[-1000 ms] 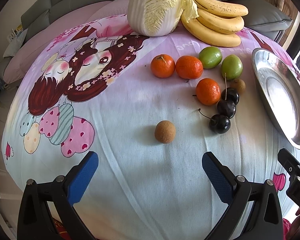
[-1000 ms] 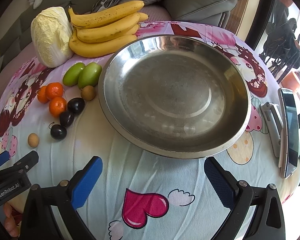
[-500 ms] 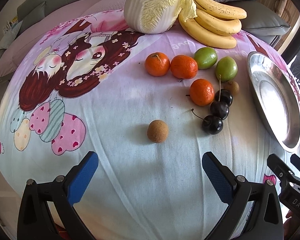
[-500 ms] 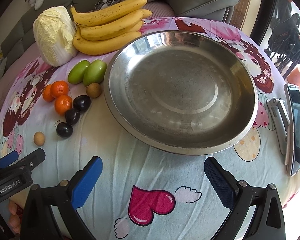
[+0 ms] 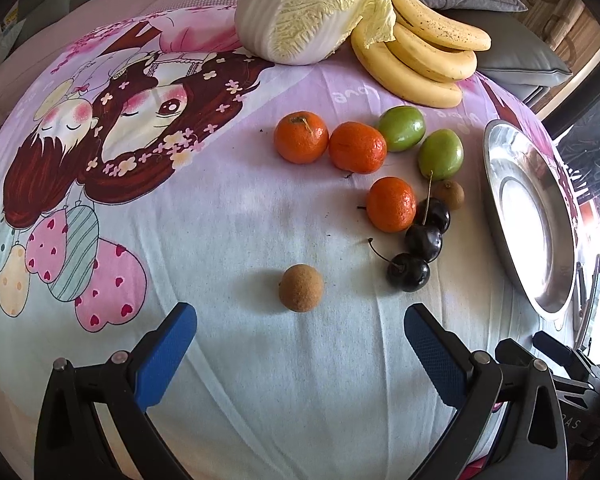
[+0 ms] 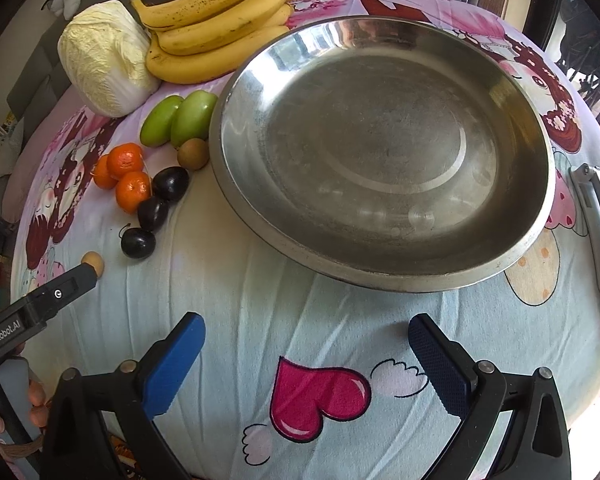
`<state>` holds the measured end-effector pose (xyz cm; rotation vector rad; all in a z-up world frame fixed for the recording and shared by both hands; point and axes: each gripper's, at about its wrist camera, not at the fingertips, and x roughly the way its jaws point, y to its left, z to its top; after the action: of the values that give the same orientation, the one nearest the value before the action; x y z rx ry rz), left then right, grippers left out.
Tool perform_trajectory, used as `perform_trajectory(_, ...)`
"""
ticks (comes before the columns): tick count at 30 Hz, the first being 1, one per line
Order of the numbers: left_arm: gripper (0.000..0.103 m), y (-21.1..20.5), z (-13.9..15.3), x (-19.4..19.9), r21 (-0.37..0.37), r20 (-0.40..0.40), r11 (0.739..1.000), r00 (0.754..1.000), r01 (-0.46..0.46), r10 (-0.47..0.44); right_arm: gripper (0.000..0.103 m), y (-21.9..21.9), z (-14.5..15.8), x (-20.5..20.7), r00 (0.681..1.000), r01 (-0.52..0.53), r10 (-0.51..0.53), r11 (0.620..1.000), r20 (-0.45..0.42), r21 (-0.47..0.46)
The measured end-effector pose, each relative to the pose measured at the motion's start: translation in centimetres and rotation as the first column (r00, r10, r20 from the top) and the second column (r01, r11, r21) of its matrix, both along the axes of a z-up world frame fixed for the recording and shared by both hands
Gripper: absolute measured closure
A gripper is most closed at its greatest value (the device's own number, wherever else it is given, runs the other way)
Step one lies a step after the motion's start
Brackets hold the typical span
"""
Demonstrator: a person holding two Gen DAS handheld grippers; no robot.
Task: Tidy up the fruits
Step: 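Close the left gripper on the small brown round fruit while the right gripper reaches the dark cherries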
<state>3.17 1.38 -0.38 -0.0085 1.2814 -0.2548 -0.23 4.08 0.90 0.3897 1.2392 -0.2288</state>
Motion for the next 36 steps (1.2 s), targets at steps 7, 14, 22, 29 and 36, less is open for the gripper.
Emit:
perform_trajectory(7,0.0,-0.2,0.0,2.3,0.046,-0.061,0.999,0.998,0.025,-0.022,0.0,0.8,0.7,1.4,0.996,-0.088,0.088,0.996,0.022,0.007)
perform_trajectory(14,0.0,-0.2,-0.9,4.7,0.041,-0.141,0.995,0.986,0.091,-0.085,0.0,3.6,1.0,3.1,0.976,-0.218,0.218,0.975,0.011,0.044)
perform_trajectory(22,0.001,-0.3,-1.6,7.8,-0.017,-0.251,0.988,0.956,0.152,-0.152,0.0,7.9,4.0,6.4,0.918,-0.396,0.394,0.917,0.049,0.041)
perform_trajectory(29,0.017,-2.6,-2.7,10.4,-0.035,-0.326,0.981,0.926,0.191,-0.192,0.0,9.6,4.3,8.4,0.868,-0.497,0.497,0.868,0.005,0.014)
perform_trajectory(36,0.036,-3.5,-3.8,12.6,-0.051,-0.367,0.976,0.905,0.212,-0.216,0.022,10.1,3.1,10.2,0.832,-0.554,0.552,0.832,-0.054,-0.028)
